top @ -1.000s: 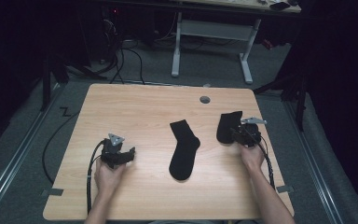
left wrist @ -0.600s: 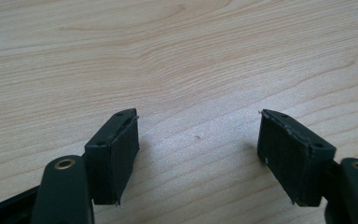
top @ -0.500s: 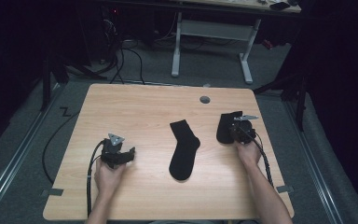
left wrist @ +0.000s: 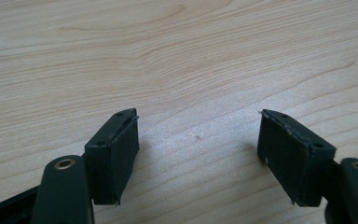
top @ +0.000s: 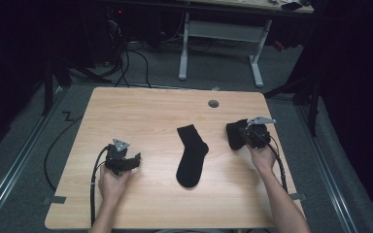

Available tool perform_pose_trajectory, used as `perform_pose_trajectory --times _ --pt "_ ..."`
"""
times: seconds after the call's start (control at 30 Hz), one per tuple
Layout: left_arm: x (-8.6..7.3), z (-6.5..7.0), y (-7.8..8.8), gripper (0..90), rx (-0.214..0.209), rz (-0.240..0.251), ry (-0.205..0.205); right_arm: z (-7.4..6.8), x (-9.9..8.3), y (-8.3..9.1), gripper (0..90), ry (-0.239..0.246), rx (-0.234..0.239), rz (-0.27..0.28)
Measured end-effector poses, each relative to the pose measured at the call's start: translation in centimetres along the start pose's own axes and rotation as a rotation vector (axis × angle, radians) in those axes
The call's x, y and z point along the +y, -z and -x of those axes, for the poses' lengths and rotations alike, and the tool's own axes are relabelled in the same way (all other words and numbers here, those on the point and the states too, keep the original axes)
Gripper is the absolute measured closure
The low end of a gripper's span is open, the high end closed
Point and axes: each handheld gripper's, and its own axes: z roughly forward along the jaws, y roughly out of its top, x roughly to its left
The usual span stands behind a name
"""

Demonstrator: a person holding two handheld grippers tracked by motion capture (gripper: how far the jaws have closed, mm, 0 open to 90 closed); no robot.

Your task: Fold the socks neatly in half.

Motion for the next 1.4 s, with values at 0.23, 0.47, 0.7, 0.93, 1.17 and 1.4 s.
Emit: perform_pose_trajectory --times 0.23,0.47,0.7,0.93,1.17,1.4 --pt "0.0 0.0 0.0 29.6 0.000 0.000 0.000 -0.6 1.4 2.2 89.4 0.026 0.018 0.067" --pt "0.0 0.0 0.0 29.6 0.000 0.000 0.001 -1.2 3.2 4.3 89.5 0.055 0.030 0.128" --pt "0.0 0.0 0.0 29.6 0.000 0.000 0.001 -2.0 5.1 5.5 89.5 0.086 0.032 0.159" --pt "0.0 0.0 0.0 29.6 0.001 0.000 0.001 -2.7 7.4 6.5 89.6 0.101 0.040 0.192" --pt "0.0 0.0 0.0 29.6 0.001 0.000 0.001 -4.0 9.5 6.7 89.6 0.120 0.046 0.221" --pt "0.0 0.0 0.0 29.6 0.001 0.000 0.001 -5.3 12.0 5.9 89.6 0.107 0.063 0.231"
